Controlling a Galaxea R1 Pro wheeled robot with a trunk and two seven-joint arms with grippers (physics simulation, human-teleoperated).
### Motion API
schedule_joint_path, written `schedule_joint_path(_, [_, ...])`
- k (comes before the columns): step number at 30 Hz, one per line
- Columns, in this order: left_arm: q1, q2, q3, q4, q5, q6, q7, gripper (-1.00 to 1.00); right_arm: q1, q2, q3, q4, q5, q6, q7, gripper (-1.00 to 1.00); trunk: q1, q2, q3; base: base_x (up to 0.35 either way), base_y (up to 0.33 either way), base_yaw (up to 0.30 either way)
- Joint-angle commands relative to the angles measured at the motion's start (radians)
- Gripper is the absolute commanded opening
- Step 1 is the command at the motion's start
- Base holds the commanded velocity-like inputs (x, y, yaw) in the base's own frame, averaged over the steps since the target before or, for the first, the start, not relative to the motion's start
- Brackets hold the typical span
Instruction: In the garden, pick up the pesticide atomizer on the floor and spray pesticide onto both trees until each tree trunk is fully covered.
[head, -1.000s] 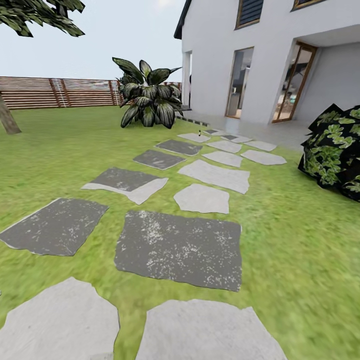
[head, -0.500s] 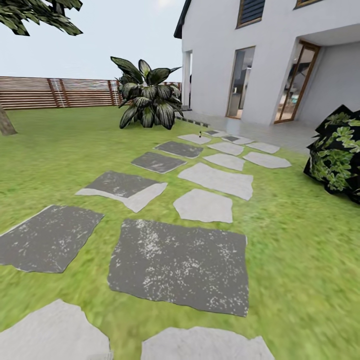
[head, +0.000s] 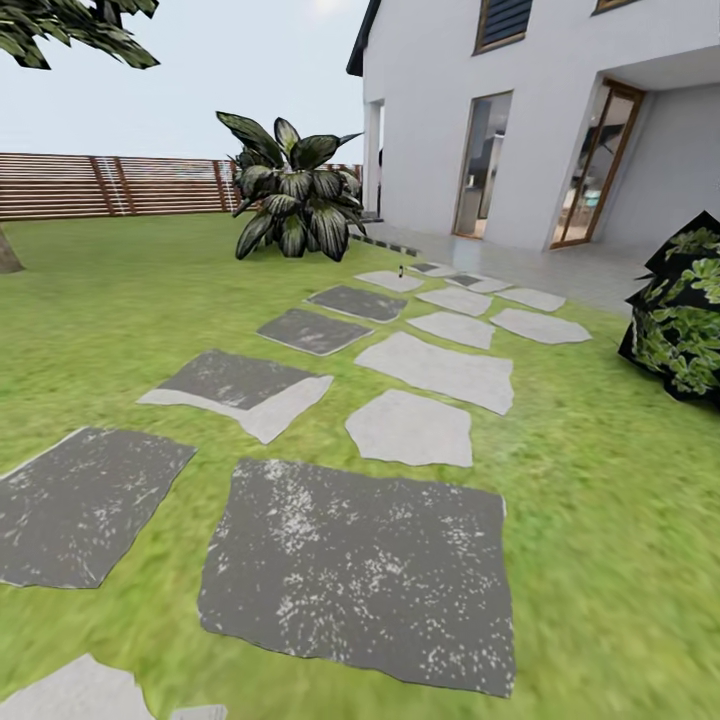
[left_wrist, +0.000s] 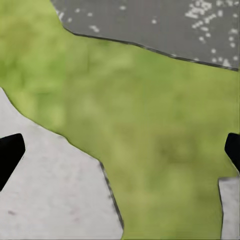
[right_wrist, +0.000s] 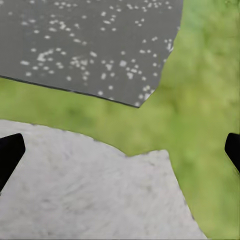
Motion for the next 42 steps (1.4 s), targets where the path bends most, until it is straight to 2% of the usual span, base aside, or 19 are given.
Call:
schedule_joint_path(1, [0.0, 0.0, 0.0, 0.0, 0.0, 0.0, 0.0, 1.0, 0.0, 0.0, 0.0, 0.0, 0.0, 0.0, 0.0, 1.0, 0.0, 0.0, 0.0, 0.34, 0.0, -0.072])
schedule_joint_path(17, [0.0, 0.0, 0.0, 0.0, 0.0, -0.001, 0.0, 1.0, 0.0, 0.0, 0.0, 0.0, 0.0, 0.0, 0.0, 1.0, 0.0, 0.0, 0.015, 0.34, 0.0, -0.165])
schedule_joint_path(42, [0.0, 0.0, 0.0, 0.0, 0.0, -0.001, 0.0, 1.0, 0.0, 0.0, -0.002, 0.0, 0.001, 0.0, 0.0, 1.0, 0.0, 0.0, 0.015, 0.34, 0.0, -0.007])
